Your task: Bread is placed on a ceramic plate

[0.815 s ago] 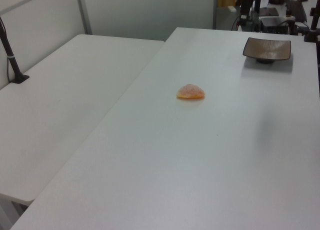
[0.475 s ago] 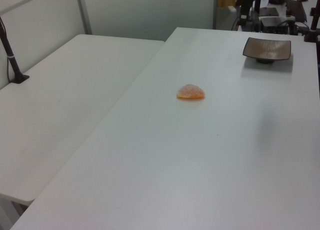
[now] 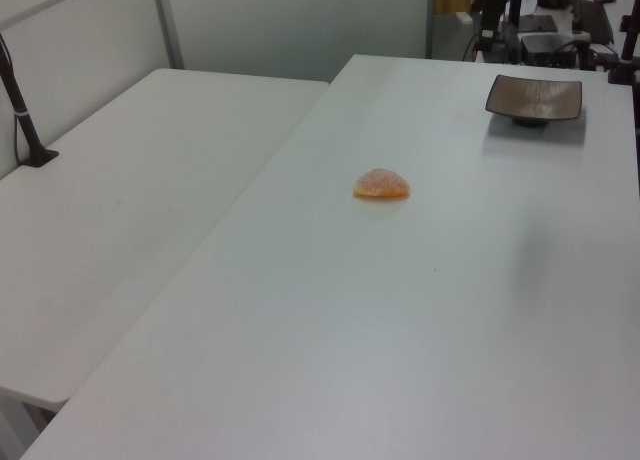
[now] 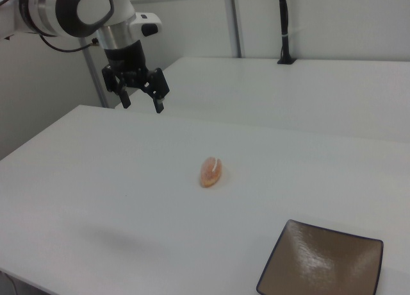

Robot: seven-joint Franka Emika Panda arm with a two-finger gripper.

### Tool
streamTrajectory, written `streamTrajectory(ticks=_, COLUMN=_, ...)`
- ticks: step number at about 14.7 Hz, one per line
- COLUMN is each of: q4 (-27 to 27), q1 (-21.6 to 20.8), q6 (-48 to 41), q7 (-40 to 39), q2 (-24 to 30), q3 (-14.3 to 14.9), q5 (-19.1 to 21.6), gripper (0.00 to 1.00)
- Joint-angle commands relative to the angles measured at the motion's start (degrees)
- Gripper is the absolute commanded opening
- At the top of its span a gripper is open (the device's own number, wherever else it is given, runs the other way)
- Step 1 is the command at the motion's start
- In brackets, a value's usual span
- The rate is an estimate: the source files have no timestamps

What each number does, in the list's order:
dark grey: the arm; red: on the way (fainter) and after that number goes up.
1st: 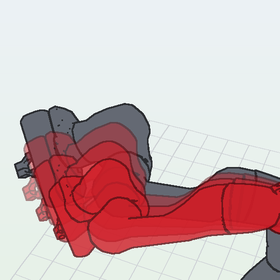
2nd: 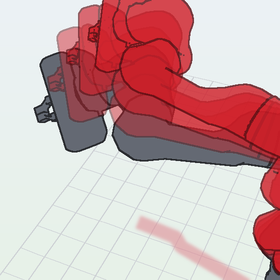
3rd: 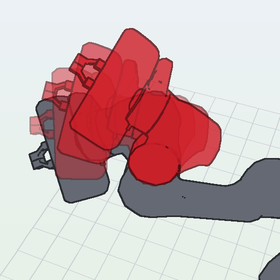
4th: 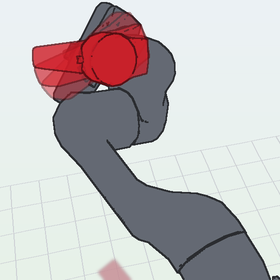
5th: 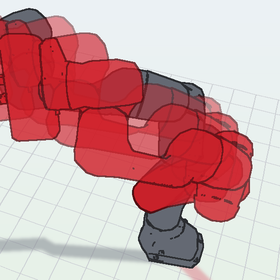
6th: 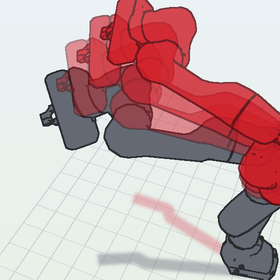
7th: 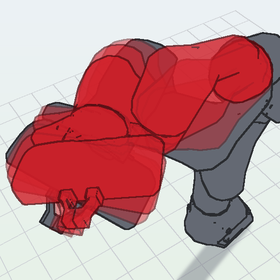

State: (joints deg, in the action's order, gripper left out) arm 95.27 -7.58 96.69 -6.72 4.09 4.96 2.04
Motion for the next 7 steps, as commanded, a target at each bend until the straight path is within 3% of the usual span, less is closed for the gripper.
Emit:
streamTrajectory(ticks=1, q4=0.9, q1=-1.2, q6=1.4, q7=-0.5, q2=0.2, q3=1.0, q5=1.0, gripper=1.00)
streamTrajectory(ticks=7, q4=0.8, q1=-1.1, q6=0.8, q7=-1.2, q2=0.0, q3=1.0, q5=1.0, gripper=1.00)
